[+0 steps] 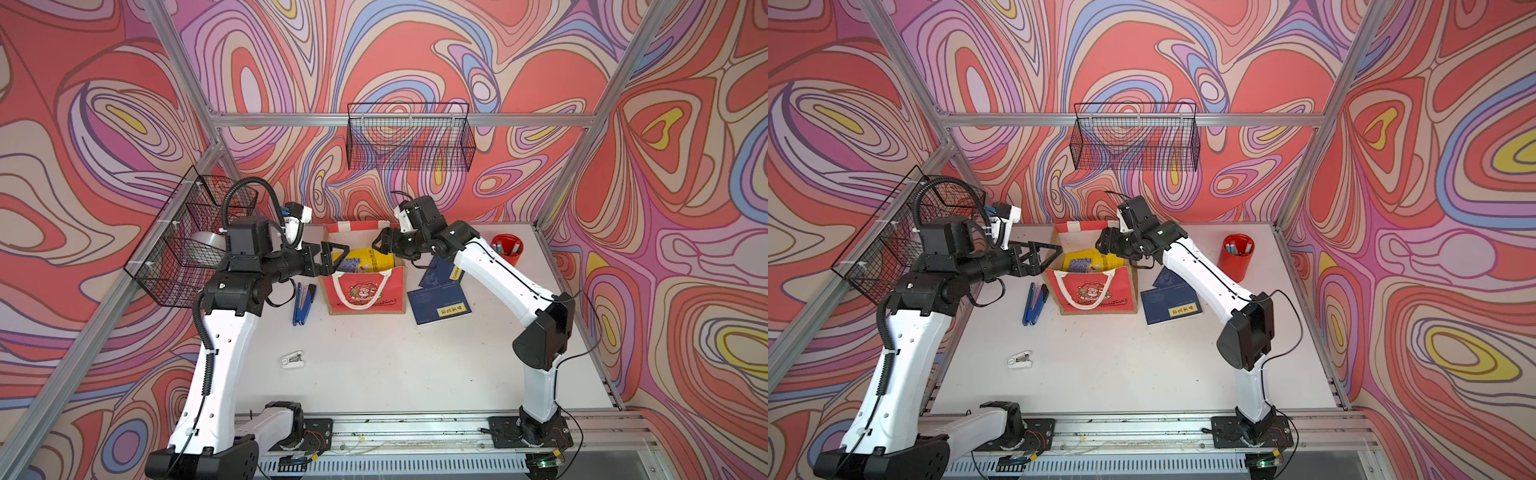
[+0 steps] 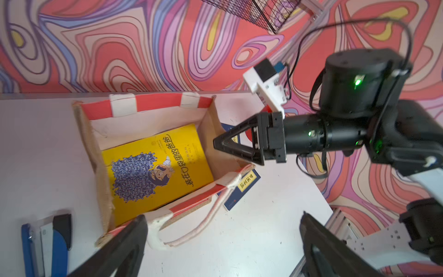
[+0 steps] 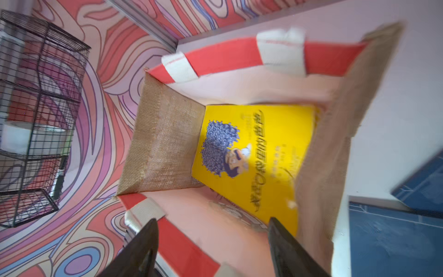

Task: Put the books into the canvas bag
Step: Place the book in the canvas bag, then pick up the book from the center of the board.

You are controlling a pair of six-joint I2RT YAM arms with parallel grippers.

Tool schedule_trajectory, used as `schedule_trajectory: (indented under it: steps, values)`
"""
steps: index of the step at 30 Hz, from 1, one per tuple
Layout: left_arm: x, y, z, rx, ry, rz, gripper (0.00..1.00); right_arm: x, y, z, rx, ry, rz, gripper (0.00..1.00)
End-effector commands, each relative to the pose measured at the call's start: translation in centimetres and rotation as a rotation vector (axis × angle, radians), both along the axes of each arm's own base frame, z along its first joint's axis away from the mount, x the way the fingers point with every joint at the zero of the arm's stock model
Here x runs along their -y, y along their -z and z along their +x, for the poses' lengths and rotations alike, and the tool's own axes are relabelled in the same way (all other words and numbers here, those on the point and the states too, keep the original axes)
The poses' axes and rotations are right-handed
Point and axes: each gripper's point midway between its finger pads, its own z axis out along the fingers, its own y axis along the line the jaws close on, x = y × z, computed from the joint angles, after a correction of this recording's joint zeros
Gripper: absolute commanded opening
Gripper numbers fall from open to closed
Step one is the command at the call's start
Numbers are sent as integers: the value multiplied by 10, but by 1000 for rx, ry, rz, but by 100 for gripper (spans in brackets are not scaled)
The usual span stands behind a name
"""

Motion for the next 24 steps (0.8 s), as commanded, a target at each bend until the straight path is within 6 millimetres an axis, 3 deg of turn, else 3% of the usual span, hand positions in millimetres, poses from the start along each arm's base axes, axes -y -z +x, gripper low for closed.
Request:
schedule_trajectory:
  steps: [1, 3, 5, 8, 11, 14, 17, 20, 24]
  values:
    - [35, 9, -22, 2, 148, 47, 100, 43, -32, -9, 83, 37, -31, 78]
    - [54, 21, -29, -22, 198, 41, 100, 71, -41, -17, 101, 63, -39, 82]
    - [77, 35, -38, -38, 255, 16, 100, 102, -33, -25, 91, 97, -75, 84]
    - [110, 62, -53, -64, 315, 30, 100, 151, -7, -40, 57, 167, -127, 89]
    - [141, 90, -63, -109, 353, 16, 100, 187, 25, -56, 16, 220, -154, 97]
    - [168, 122, -70, -134, 363, 37, 100, 207, 66, -66, -50, 244, -179, 98]
    - [191, 154, -64, -166, 349, 45, 100, 221, 107, -66, -116, 260, -182, 99]
    - [211, 188, -54, -210, 328, 40, 100, 240, 145, -53, -171, 286, -140, 98]
    - [229, 226, -37, -253, 288, 20, 100, 256, 178, -32, -193, 270, -163, 99]
